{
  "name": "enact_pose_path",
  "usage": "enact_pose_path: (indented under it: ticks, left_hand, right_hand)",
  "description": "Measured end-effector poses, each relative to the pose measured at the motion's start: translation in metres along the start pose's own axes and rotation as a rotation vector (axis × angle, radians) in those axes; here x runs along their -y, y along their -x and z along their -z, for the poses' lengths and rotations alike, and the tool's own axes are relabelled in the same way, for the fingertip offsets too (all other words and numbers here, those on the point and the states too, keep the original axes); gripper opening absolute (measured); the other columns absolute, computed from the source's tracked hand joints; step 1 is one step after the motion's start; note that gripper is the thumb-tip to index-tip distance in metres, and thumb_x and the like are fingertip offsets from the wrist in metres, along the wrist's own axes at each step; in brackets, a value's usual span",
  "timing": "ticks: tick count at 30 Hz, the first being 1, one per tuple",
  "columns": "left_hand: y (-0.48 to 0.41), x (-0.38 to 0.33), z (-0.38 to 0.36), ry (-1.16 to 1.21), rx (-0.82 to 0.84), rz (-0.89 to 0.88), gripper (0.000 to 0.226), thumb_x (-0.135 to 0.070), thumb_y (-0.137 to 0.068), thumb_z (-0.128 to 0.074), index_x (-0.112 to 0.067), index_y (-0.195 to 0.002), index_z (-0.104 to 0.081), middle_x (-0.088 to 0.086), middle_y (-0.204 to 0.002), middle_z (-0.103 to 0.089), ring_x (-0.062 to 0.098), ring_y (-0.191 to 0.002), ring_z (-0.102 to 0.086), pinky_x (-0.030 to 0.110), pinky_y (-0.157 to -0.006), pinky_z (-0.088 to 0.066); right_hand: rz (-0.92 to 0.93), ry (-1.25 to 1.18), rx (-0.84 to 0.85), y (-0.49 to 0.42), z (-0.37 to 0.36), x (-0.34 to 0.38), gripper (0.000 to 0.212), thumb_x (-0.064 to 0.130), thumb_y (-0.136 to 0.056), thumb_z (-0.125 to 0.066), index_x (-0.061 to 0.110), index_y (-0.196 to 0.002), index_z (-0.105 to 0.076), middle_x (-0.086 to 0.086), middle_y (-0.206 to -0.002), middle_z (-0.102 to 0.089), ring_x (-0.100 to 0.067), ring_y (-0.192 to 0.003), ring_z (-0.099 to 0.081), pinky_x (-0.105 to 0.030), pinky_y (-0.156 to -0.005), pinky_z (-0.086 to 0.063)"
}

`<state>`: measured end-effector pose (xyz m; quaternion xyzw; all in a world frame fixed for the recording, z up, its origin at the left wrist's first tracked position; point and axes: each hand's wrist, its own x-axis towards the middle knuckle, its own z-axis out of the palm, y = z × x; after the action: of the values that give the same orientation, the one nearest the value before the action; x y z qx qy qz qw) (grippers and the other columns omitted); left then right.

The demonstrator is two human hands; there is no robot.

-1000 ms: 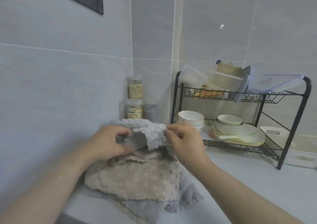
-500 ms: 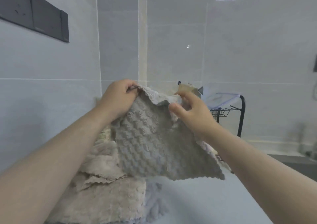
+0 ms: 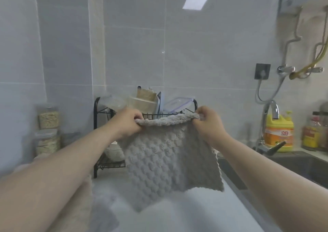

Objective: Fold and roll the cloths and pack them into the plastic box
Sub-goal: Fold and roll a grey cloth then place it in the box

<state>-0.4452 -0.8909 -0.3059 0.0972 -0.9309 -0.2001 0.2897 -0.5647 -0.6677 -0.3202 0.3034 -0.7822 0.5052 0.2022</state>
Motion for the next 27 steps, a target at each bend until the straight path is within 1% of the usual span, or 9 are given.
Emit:
enact_pose_path:
  ticks: [4,6,11,13,17,20,22,24,27]
  left_hand:
    - [0.001,-0.01,-0.006,0.135,-0.215,-0.054,0.025,-0.005,-0.075,-0.068,-0.029,-0.069,-0.067,-0.011,-0.071,-0.065,0.005,-0.066,-0.056,0.019,-0.056,-0.04]
    - [0.018,-0.012,-0.007,0.132,-0.194,-0.081,0.019,-0.007,-0.077,-0.068,-0.026,-0.073,-0.07,-0.013,-0.073,-0.065,0.001,-0.069,-0.056,0.017,-0.057,-0.039]
    - [0.086,0.017,-0.04,0.004,0.118,-0.164,0.019,-0.007,-0.073,-0.067,-0.025,-0.066,-0.064,-0.008,-0.068,-0.064,0.008,-0.066,-0.057,0.023,-0.057,-0.042]
    - [0.114,0.031,-0.061,-0.044,0.274,-0.144,0.013,-0.016,-0.07,-0.061,-0.029,-0.067,-0.062,-0.009,-0.07,-0.064,0.009,-0.068,-0.058,0.024,-0.06,-0.044]
    - [0.158,0.047,-0.095,-0.152,0.588,-0.15,0.012,-0.031,-0.067,-0.048,-0.029,-0.073,-0.058,-0.009,-0.073,-0.062,0.001,-0.069,-0.055,0.024,-0.065,-0.046]
    - [0.172,0.038,-0.097,-0.141,0.715,-0.135,0.009,-0.041,-0.072,-0.053,-0.034,-0.065,-0.056,-0.011,-0.069,-0.057,-0.001,-0.065,-0.051,0.024,-0.067,-0.046]
    - [0.172,0.035,-0.095,-0.049,0.79,-0.078,0.025,-0.054,-0.072,-0.058,-0.029,-0.072,-0.063,-0.012,-0.071,-0.062,-0.002,-0.066,-0.055,0.028,-0.071,-0.05]
    - [0.162,0.038,-0.093,0.106,0.807,0.023,0.046,-0.059,-0.074,-0.056,-0.014,-0.076,-0.065,-0.006,-0.071,-0.062,0.004,-0.065,-0.056,0.029,-0.067,-0.05]
    - [0.132,0.047,-0.102,0.113,0.65,0.111,0.04,-0.044,-0.089,-0.057,-0.007,-0.077,-0.066,-0.004,-0.069,-0.063,0.006,-0.062,-0.055,0.024,-0.063,-0.045]
  right_hand:
    - [-0.034,-0.127,-0.11,-0.003,0.02,-0.017,0.018,0.005,-0.081,-0.057,0.015,-0.089,-0.069,-0.008,-0.078,-0.066,-0.014,-0.066,-0.053,-0.017,-0.052,-0.041]
    - [-0.023,-0.086,-0.055,0.01,0.032,-0.025,0.019,0.006,-0.082,-0.058,0.02,-0.087,-0.07,0.001,-0.079,-0.069,-0.004,-0.066,-0.057,-0.008,-0.053,-0.042]
    - [0.015,0.078,0.356,0.073,0.047,-0.058,0.016,0.007,-0.078,-0.066,0.022,-0.074,-0.071,0.003,-0.073,-0.071,0.0,-0.064,-0.058,-0.016,-0.061,-0.045]
    - [-0.019,0.148,0.559,0.099,0.045,-0.074,0.008,0.014,-0.078,-0.068,0.02,-0.074,-0.072,0.005,-0.072,-0.07,0.001,-0.061,-0.055,-0.018,-0.058,-0.044]
    - [-0.035,0.289,0.914,0.141,0.039,-0.1,0.016,0.03,-0.072,-0.059,0.019,-0.077,-0.07,-0.004,-0.075,-0.065,-0.003,-0.063,-0.05,-0.03,-0.067,-0.049]
    - [0.005,0.292,1.082,0.156,0.038,-0.105,0.019,0.041,-0.073,-0.058,0.023,-0.072,-0.066,-0.005,-0.073,-0.06,-0.01,-0.067,-0.055,-0.031,-0.071,-0.048]
    - [-0.041,0.24,1.168,0.157,0.041,-0.104,0.023,0.05,-0.078,-0.06,0.032,-0.065,-0.064,0.0,-0.074,-0.062,-0.011,-0.073,-0.058,-0.034,-0.075,-0.048]
    - [-0.107,0.188,1.177,0.153,0.043,-0.103,0.035,0.06,-0.08,-0.057,0.031,-0.061,-0.062,0.005,-0.068,-0.055,-0.012,-0.066,-0.05,-0.033,-0.071,-0.042]
    - [-0.179,0.219,0.96,0.137,0.035,-0.114,0.047,0.066,-0.077,-0.053,0.022,-0.073,-0.069,0.007,-0.076,-0.062,-0.014,-0.07,-0.056,-0.038,-0.076,-0.049]
